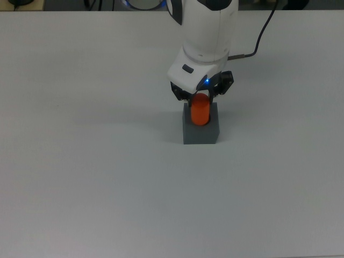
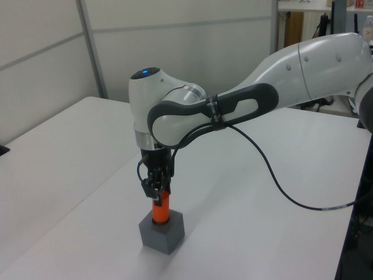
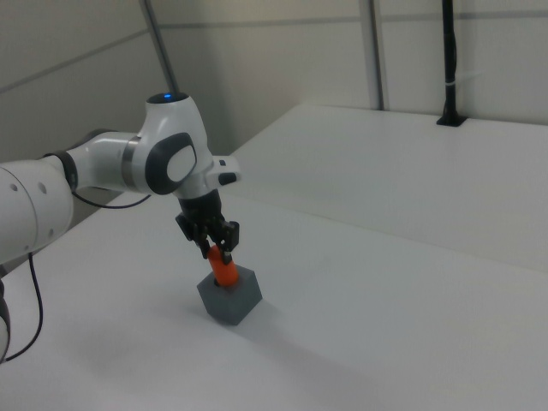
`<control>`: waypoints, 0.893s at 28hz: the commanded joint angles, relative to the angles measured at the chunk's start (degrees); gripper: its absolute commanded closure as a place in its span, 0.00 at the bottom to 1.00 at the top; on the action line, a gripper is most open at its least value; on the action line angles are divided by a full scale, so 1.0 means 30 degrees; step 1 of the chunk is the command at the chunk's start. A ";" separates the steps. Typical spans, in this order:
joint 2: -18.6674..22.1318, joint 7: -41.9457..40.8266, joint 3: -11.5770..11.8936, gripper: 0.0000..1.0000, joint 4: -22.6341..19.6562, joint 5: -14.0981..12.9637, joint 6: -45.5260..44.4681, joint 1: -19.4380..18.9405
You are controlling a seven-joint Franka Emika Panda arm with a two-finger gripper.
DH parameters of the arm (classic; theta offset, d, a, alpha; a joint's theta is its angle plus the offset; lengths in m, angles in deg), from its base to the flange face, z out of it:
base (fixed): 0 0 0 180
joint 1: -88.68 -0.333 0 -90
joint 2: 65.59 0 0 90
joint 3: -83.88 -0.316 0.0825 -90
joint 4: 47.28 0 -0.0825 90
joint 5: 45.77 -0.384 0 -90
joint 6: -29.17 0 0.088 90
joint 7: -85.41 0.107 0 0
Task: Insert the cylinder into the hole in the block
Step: 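Lower the cylinder into the hole and open the gripper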
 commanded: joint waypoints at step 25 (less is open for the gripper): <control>-0.0348 0.0360 0.0111 0.00 0.0266 0.1026 -0.0489 -0.0586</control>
